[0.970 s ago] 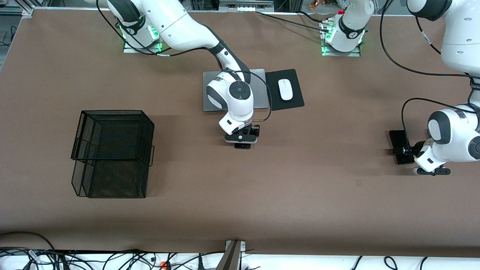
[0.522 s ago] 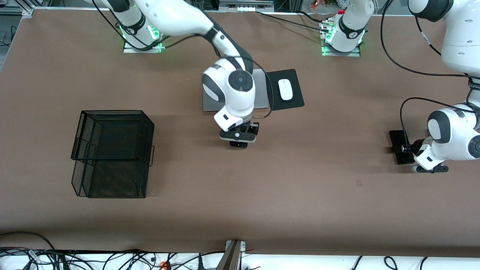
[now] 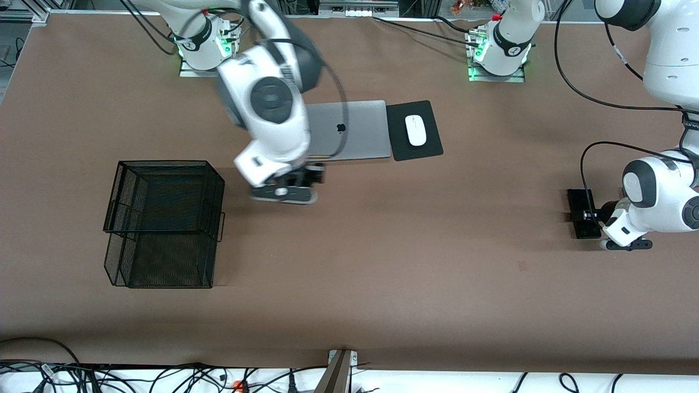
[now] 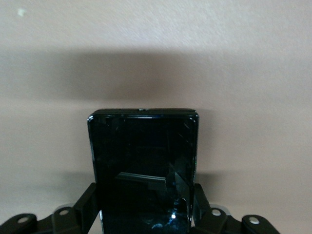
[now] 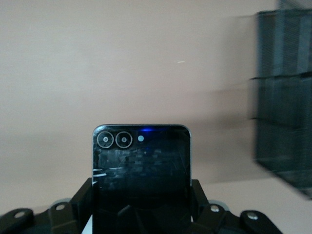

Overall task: Place phones with both arms
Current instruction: 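Carry the flip phone to the mesh basket with the right gripper, then lower the flip phone into the basket's front pocket and open the right gripper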

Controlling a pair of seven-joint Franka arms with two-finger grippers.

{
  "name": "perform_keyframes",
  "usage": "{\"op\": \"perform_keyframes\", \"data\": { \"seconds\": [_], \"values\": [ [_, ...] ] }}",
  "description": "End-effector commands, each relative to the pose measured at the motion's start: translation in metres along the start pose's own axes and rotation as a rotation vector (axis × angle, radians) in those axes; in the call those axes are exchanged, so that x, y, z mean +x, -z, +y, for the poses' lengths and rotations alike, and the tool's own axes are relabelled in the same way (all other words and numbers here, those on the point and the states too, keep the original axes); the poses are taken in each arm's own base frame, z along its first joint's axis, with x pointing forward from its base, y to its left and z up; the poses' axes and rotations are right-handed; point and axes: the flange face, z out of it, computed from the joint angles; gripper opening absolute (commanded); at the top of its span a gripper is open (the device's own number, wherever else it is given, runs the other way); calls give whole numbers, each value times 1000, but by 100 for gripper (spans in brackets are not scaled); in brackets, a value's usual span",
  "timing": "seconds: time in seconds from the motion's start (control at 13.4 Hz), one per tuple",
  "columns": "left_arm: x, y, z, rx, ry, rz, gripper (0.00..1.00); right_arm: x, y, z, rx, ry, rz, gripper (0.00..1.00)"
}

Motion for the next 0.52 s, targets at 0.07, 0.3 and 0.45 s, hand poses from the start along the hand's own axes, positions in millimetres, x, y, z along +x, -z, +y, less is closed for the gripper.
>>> {"op": "perform_keyframes", "data": {
  "seconds": [0.07, 0.3, 0.45],
  "values": [
    [1, 47, 28, -34, -40, -37, 21, -26, -6, 125, 2, 88, -38, 0],
    [10, 95, 62, -37, -82, -84, 22, -40, -30, 226, 45, 161, -27, 0],
    [16, 126, 111, -19, -136, -106, 22, -45, -57, 297, 72, 201, -18, 0]
  ]
}}
